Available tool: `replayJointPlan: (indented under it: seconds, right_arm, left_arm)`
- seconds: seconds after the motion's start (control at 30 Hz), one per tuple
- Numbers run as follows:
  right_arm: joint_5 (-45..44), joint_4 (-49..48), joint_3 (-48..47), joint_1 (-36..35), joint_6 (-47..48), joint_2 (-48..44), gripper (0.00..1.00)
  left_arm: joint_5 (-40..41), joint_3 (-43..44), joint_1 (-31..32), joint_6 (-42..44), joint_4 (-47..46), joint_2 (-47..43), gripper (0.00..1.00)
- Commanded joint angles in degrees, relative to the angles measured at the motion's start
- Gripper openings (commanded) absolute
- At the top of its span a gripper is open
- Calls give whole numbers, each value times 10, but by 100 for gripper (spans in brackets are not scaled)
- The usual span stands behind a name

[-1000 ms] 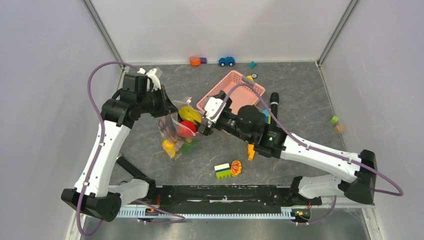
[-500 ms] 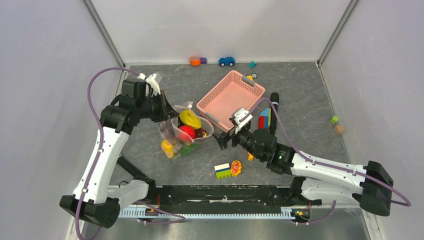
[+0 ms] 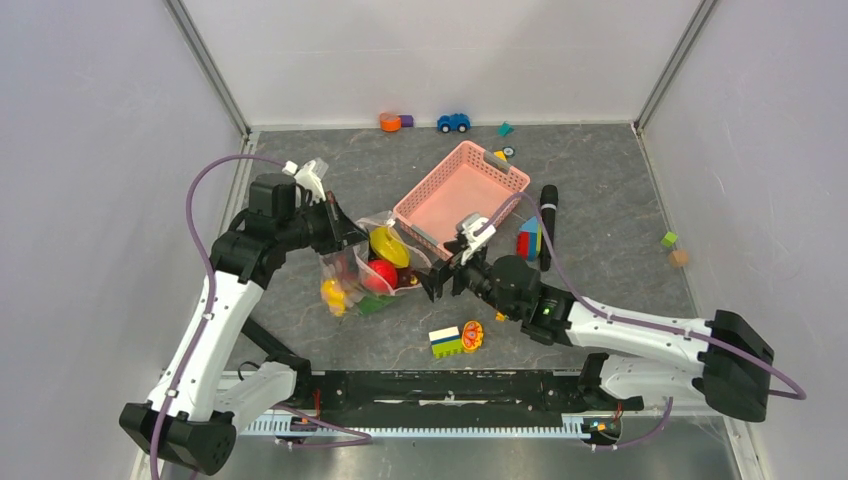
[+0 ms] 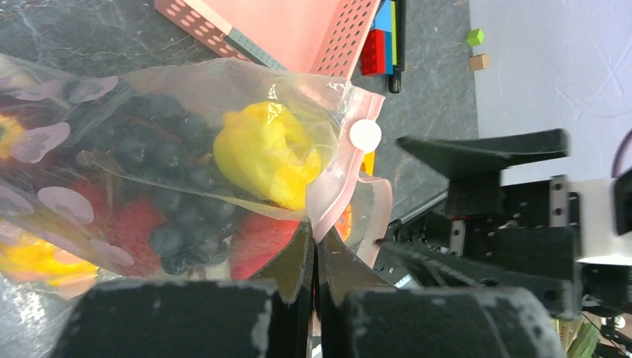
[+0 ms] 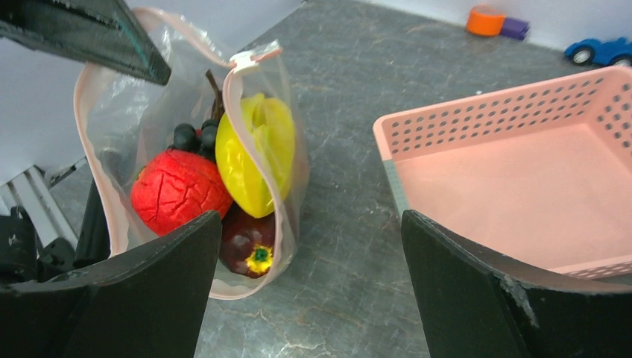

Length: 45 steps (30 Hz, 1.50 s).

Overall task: Place the food in the zip-top bag and seal the zipper
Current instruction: Adjust the zipper food storage bag at the center of the board.

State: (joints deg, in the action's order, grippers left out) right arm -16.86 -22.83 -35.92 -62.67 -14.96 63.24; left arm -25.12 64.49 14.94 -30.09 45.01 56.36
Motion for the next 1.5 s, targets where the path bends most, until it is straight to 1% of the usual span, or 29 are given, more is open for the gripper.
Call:
replayJointPlan:
  seconds: [0.0,0.1,0.13,0.17,0.2,0.23,0.27,0.33,0.4,0.47,0.5,0.57,0.6,0.63,0.7,0.73,0.77,0.87,1.0,1.07,1.13,1.27,1.3,1.37,1.47]
  right_arm:
    - [67,16,-40,0,-17,43,93]
    - [16,60,-51,2,-32,67,88]
    - [-2,72,-55,4,-36,72,83]
    - [-15,76,-56,5,-39,74,76]
    - [-27,75,-54,6,-43,72,65]
    - [-30,69,-48,7,-44,68,51]
    - [-32,61,-44,7,-45,66,42]
    - [-36,53,-38,8,-48,59,29]
    - [-37,48,-38,10,-40,55,19]
    - [-38,40,-41,12,-25,51,3]
    - [-35,29,-42,12,-18,51,0]
    - [-24,20,-53,17,7,54,0]
    - [-22,24,-64,20,22,58,0]
    - [-22,29,-75,23,37,61,0]
    - [-23,35,-97,34,79,66,0]
    - [-21,42,-110,42,91,67,0]
    - [-13,55,-126,50,102,71,0]
    - [67,83,-165,82,135,83,0]
    - [200,94,-204,125,210,97,0]
    - [235,121,-242,138,242,110,0]
    - [246,147,-272,145,267,123,0]
    - [273,178,-315,151,305,149,0]
    - [287,183,-324,153,318,154,0]
    - [309,188,-340,159,335,169,0]
    - [346,200,-381,172,351,204,0]
  left_arm:
    - [-20,-2,6,-40,-70,-10,4]
    - [-19,2,8,-39,-66,-10,4]
    - [-18,2,9,-39,-65,-10,4]
    - [-16,0,10,-40,-65,-11,5]
    - [-15,-1,10,-40,-65,-13,5]
    - [-15,-3,11,-40,-65,-14,5]
    - [-16,-5,12,-39,-65,-13,6]
    - [-18,-11,14,-34,-65,-15,8]
    - [-20,-16,17,-31,-65,-16,9]
    - [-22,-22,21,-32,-71,-19,9]
    - [-26,-26,23,-33,-76,-21,10]
    - [-35,-28,28,-35,-84,-23,13]
    - [-40,-27,30,-34,-85,-24,16]
    - [-43,-24,30,-33,-85,-24,23]
    - [-52,-15,32,-30,-86,-27,53]
    - [-53,-9,31,-25,-84,-28,88]
    - [-50,2,32,-19,-79,-28,99]
    - [-15,67,31,8,-26,-10,100]
    - [30,146,31,57,57,18,100]
    - [75,173,31,75,91,20,100]
    - [133,192,31,89,115,11,100]
    - [335,192,32,92,129,-28,100]
    - [364,187,32,92,129,-36,100]
    - [387,169,31,102,124,-51,100]
    - [366,122,32,129,90,-72,100]
